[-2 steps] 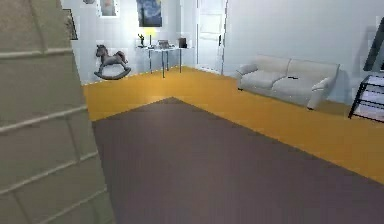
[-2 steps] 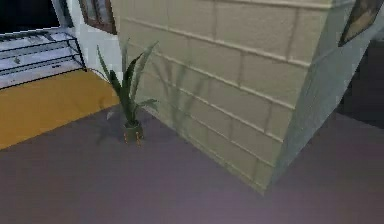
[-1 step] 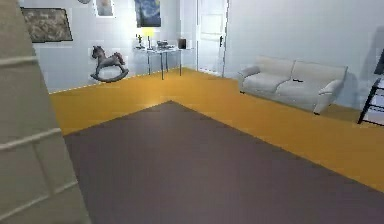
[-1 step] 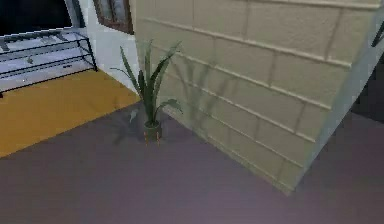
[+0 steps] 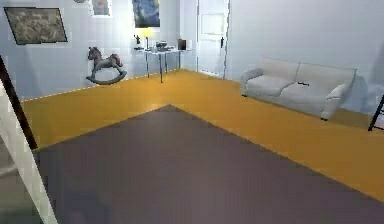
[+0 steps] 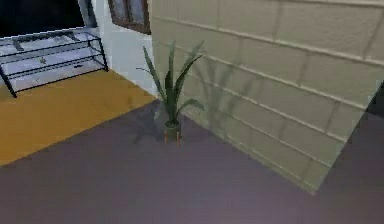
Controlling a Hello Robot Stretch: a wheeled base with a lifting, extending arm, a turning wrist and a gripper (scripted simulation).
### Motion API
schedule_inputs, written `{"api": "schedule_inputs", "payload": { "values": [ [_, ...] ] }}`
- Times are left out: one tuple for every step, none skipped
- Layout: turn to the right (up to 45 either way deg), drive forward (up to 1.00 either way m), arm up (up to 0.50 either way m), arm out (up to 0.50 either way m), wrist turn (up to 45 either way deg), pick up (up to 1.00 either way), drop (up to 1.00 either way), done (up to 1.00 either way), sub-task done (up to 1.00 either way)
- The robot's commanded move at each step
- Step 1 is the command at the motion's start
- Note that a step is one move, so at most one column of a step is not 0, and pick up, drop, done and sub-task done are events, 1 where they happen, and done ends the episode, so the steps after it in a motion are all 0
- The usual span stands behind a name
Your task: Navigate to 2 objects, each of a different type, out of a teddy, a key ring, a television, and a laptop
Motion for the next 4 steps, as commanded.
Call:
{"api": "schedule_inputs", "payload": {
  "values": [
    [45.0, 0.0, 0.0, 0.0, 0.0, 0.0, 0.0, 0.0, 0.0],
    [27.0, 0.0, 0.0, 0.0, 0.0, 0.0, 0.0, 0.0, 0.0],
    [0.0, 0.3, 0.0, 0.0, 0.0, 0.0, 0.0, 0.0, 0.0],
    [-45.0, 0.0, 0.0, 0.0, 0.0, 0.0, 0.0, 0.0, 0.0]
  ]
}}
